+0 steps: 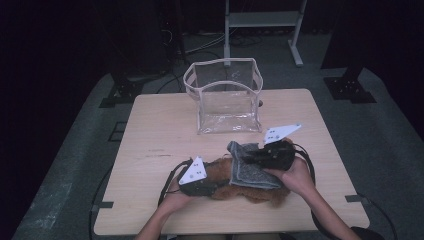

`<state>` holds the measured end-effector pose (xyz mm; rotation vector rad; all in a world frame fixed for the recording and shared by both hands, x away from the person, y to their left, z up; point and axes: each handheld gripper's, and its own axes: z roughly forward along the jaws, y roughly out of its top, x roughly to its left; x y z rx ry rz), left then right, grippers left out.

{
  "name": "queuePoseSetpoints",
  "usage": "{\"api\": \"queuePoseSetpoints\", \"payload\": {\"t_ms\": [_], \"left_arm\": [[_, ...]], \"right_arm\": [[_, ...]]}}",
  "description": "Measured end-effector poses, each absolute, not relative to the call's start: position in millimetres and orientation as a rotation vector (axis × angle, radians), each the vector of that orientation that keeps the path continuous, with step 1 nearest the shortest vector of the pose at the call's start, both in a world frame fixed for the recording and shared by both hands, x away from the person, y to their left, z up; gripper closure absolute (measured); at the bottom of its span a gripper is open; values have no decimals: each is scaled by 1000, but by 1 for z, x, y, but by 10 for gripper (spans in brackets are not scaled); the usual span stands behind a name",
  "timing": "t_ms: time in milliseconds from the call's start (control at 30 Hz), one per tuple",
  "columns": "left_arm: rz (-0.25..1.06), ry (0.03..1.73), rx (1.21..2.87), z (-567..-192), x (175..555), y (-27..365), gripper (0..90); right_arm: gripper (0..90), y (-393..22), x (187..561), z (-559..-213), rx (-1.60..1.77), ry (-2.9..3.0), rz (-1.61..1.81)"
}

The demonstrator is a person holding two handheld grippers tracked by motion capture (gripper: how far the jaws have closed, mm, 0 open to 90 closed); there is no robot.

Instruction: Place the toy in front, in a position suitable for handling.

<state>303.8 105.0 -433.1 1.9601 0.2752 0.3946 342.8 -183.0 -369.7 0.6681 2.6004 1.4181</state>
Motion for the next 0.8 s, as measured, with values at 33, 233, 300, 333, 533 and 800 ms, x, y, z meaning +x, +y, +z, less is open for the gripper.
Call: {"api": "queuePoseSetpoints", "payload": {"t_ms": [33, 233, 300, 333, 533, 800], "left_arm": [[393, 276, 1959, -433, 304, 104, 410], [389, 280, 1965, -432, 304, 103, 409], [393, 278, 1965, -431, 304, 102, 409], [394, 275, 1966, -431, 304, 101, 409], [407, 249, 1985, -431, 300, 98, 408], [399, 251, 1968, -433, 300, 100, 408]], "right_arm": [[801, -188, 343, -370, 677, 2590, 1410], [800, -186, 331, -353, 643, 2583, 1514], [800, -173, 327, -348, 587, 2602, 1551], [801, -167, 326, -348, 571, 2620, 1571], [801, -137, 328, -368, 555, 2707, 1475], [800, -183, 334, -362, 673, 2589, 1457]]}}
